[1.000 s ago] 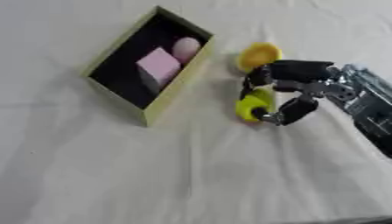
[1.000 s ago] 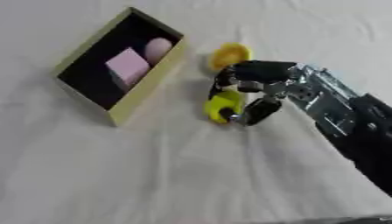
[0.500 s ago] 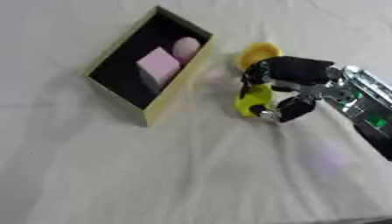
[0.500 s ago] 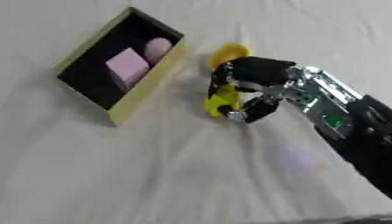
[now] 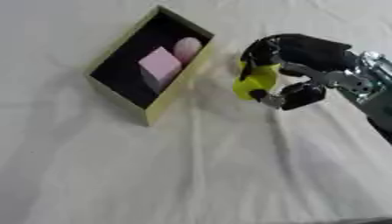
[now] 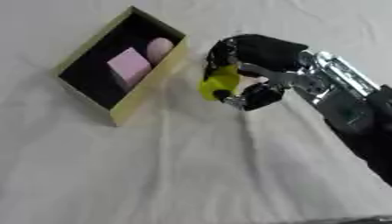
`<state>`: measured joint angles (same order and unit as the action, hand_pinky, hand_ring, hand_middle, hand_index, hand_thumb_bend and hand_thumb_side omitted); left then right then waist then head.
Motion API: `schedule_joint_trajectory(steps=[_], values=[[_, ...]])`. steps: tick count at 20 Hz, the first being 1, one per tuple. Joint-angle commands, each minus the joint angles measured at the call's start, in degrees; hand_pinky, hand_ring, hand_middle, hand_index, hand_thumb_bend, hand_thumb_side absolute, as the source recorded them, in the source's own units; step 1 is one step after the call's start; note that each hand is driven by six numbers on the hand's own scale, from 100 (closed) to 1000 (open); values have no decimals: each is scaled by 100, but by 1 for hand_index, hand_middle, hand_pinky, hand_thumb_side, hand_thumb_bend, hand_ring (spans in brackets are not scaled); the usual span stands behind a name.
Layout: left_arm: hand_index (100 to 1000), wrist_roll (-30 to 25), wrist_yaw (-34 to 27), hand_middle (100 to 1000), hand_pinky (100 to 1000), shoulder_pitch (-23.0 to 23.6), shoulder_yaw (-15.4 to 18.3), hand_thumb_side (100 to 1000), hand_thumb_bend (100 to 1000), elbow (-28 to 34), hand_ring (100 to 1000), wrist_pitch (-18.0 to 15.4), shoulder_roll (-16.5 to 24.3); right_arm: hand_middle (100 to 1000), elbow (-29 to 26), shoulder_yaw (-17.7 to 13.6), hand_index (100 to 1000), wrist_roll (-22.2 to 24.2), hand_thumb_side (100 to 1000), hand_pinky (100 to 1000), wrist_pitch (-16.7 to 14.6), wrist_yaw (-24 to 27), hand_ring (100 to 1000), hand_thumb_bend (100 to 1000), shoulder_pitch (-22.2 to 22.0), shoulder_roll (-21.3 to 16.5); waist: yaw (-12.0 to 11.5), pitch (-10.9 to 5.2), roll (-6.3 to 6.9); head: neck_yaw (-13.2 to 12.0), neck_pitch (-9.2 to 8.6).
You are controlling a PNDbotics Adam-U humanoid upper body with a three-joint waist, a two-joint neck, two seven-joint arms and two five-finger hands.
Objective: Pick up objects on the table and place them in the box.
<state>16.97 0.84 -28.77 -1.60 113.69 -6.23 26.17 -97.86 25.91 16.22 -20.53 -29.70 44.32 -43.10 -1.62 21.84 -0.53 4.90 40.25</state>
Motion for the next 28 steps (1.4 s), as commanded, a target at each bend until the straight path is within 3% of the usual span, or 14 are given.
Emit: schedule_joint_trajectory(steps=[1, 8, 14, 19, 28], values=[[893, -26, -25, 718, 739, -76, -6, 564, 159, 91, 757, -9, 56, 509, -122, -63, 652, 35, 100, 793, 65, 71, 776, 100, 358, 15, -15, -135, 0, 49, -42], [892, -14, -55, 717, 739, -104, -11, 556, 165, 91, 756, -35, 38, 502, 632, -25, 648, 222, 100, 792, 102, -11, 768, 100, 1425, 943, -57, -134, 26, 177, -41], [891, 62, -91, 720, 740, -175, -43, 535, 180, 91, 761, -110, -10, 502, 1918, -172, 647, 71, 100, 790, -141, -730, 765, 100, 2093, 1888, -133, -124, 21, 296, -55], [889, 100, -113, 719, 739, -264, -79, 534, 181, 91, 760, -156, -25, 500, 3022, -371, 647, -132, 100, 794, -525, -1177, 772, 100, 2314, 2311, -235, -62, -26, 359, -105], [887, 82, -150, 718, 738, -357, -116, 538, 180, 91, 759, -170, -96, 500, 3990, -606, 648, -593, 100, 793, -833, -2047, 776, 100, 2338, 2875, -357, 17, -56, 486, -195]])
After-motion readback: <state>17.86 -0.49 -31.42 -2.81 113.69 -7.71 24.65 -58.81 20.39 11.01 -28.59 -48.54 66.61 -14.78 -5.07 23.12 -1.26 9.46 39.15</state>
